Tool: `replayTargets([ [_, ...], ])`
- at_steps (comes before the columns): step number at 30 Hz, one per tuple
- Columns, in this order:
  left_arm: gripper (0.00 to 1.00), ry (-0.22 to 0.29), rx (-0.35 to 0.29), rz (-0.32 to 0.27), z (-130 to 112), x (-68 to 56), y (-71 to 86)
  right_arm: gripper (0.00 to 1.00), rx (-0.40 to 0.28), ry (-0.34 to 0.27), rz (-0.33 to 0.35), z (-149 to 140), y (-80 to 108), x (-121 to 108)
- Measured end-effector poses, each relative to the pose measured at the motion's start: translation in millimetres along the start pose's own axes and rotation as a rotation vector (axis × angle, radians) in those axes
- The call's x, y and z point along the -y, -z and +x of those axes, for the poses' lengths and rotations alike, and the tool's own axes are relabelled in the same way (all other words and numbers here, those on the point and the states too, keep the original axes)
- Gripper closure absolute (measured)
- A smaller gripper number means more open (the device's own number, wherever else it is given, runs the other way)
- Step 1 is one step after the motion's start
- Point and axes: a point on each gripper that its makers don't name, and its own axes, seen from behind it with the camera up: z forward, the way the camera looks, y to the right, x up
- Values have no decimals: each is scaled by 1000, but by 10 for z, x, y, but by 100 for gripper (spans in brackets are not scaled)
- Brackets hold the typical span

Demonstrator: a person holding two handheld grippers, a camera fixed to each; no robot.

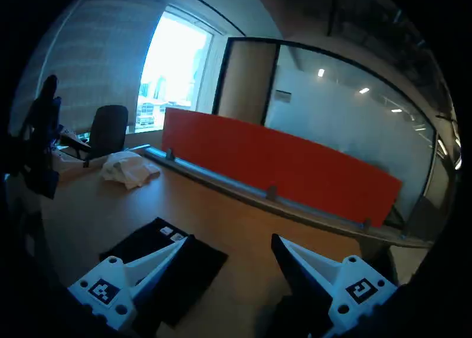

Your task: Fold towel

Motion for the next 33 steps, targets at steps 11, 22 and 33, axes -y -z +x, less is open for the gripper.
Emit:
replayTargets([
  [11, 7, -41, 57, -78, -270, -209, -70, 0, 62, 30, 91, -234, -45, 222],
  [22, 8, -46, 110, -119, -717, -402, -170, 0, 119, 13, 144, -653, -131, 470],
  [33, 7, -53, 183, -187, -1255, -647, -279, 0, 189, 13, 193, -1163, -211, 712],
])
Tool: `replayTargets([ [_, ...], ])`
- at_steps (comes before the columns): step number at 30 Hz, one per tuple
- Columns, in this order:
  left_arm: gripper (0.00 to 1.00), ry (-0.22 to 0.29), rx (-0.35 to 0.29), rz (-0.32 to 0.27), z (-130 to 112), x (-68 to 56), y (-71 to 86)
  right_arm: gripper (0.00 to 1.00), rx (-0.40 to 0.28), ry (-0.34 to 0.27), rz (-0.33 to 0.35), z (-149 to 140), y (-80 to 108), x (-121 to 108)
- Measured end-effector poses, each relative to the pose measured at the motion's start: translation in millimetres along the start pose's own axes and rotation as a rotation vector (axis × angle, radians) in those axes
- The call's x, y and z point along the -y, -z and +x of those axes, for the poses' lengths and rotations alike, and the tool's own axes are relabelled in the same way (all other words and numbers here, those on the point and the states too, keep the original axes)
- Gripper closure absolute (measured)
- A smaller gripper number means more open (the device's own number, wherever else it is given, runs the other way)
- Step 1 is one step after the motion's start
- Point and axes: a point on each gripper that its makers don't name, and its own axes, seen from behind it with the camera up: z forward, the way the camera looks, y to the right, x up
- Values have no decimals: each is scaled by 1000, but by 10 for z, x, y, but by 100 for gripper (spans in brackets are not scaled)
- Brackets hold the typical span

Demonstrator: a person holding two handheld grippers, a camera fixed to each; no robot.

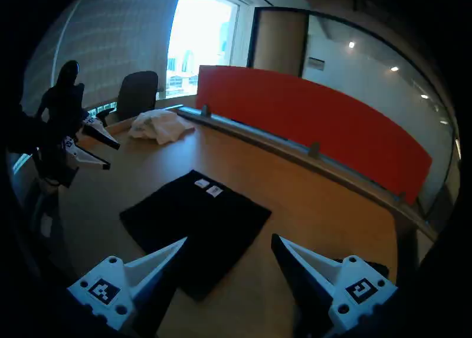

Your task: Fold towel

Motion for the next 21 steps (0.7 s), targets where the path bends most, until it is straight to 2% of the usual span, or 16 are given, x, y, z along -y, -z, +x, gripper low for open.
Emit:
replayTargets([
  [9, 7, -9, 81, -42, -486, -151, -258, 0, 58, 0, 46, -428, -238, 214],
  [21, 7, -33, 173, -89, -1018, -254, -565, 0, 148, 29, 102, -961, -483, 451],
])
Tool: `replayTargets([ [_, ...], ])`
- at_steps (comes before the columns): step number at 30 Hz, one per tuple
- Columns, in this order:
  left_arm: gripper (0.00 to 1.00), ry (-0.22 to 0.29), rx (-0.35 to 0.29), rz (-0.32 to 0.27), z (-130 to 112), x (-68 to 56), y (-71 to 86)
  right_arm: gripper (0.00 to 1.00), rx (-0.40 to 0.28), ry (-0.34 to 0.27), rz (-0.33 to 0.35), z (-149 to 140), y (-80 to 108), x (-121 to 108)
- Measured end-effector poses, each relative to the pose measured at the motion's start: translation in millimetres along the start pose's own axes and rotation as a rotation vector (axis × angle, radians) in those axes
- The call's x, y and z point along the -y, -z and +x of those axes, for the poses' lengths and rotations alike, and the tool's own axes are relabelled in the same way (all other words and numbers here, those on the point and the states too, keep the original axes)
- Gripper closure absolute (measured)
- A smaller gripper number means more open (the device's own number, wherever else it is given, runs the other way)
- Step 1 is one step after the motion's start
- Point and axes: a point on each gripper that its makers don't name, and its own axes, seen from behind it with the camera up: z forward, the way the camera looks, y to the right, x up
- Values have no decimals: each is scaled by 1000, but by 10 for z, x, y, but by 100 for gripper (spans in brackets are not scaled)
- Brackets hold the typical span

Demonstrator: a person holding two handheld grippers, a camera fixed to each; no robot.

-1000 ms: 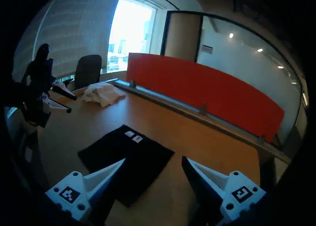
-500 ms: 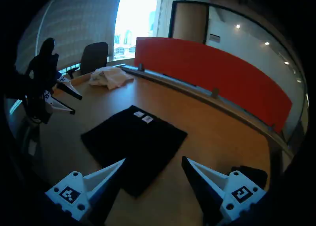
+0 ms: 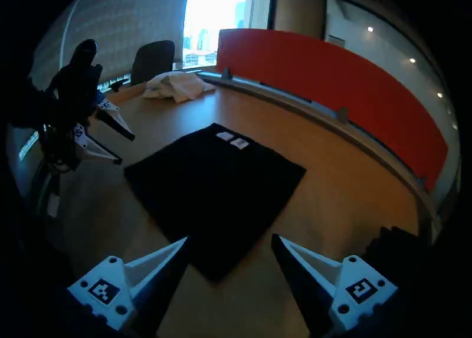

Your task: Fold towel

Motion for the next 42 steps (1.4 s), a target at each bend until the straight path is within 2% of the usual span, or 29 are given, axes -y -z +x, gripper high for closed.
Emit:
replayTargets([
  [12, 7, -16, 74, -42, -306, -132, -241, 0, 85, 9, 39, -432, -184, 86],
  [23, 7, -12, 101, -64, -373, -181, -308, 1, 118, 19, 64, -581, -232, 120],
  [35, 8, -46, 103, -52, -394, -189, -330, 17, 128, 20, 84, -642, -275, 155],
  [40, 9, -33, 105, -45, -394, -180, -334, 22, 129, 22, 95, -654, -269, 178],
  [42, 13, -28, 107, -38, -393, -169, -337, 24, 129, 19, 100, -659, -265, 187],
])
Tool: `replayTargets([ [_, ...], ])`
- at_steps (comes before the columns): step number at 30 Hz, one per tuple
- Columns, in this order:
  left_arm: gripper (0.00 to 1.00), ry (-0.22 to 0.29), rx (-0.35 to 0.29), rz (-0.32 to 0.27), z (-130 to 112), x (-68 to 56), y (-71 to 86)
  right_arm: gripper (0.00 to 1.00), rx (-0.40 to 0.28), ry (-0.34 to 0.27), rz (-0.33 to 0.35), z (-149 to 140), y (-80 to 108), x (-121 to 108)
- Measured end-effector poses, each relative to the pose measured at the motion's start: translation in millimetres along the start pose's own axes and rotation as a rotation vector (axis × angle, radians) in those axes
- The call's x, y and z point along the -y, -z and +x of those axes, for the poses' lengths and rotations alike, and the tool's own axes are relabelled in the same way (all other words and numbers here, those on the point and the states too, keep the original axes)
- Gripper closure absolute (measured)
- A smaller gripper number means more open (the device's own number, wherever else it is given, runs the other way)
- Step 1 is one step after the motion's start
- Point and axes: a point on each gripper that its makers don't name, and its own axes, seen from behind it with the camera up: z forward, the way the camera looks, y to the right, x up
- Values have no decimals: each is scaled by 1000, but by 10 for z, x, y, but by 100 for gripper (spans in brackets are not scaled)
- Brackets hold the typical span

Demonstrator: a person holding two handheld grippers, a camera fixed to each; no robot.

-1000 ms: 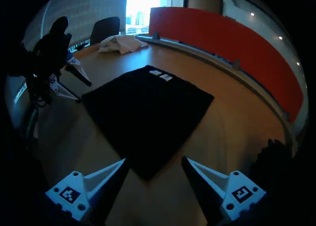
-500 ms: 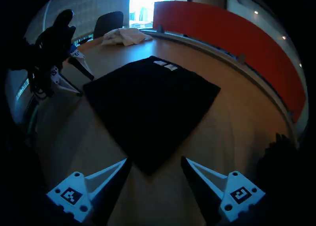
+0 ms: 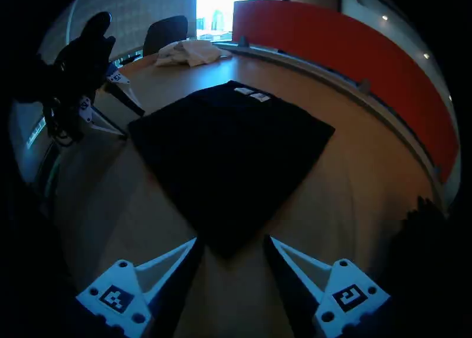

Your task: Fold towel

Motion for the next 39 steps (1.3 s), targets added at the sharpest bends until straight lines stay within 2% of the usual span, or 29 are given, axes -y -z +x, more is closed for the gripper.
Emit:
replayTargets([
  [7, 23, 12, 5, 15, -4, 8, 7, 37, 1, -2, 22, -8, -1, 51],
  [17, 28, 16, 17, 18, -8, -4, 14, 38, 9, -6, 27, -1, -12, 56],
  [20, 31, 20, 19, 20, -9, 0, 14, 43, 13, -8, 29, -1, -12, 63],
  [22, 34, 24, 22, 23, -11, 9, 14, 48, 15, -10, 31, 2, -12, 70],
  [26, 47, 29, 29, 27, -16, 33, 18, 56, 20, -16, 31, 4, -14, 74],
  [30, 50, 34, 35, 28, -20, 41, 21, 73, 24, -26, 25, 5, -16, 57],
  [31, 56, 35, 37, 32, -20, 48, 22, 75, 26, -27, 25, 4, -15, 59],
  [32, 63, 37, 38, 36, -19, 54, 24, 76, 27, -29, 25, 3, -14, 61],
  [38, 69, 40, 43, 40, -18, 35, 28, 80, 33, -37, 24, 9, -8, 79],
  [39, 74, 38, 44, 41, -16, 29, 28, 81, 33, -39, 24, 11, -6, 85],
])
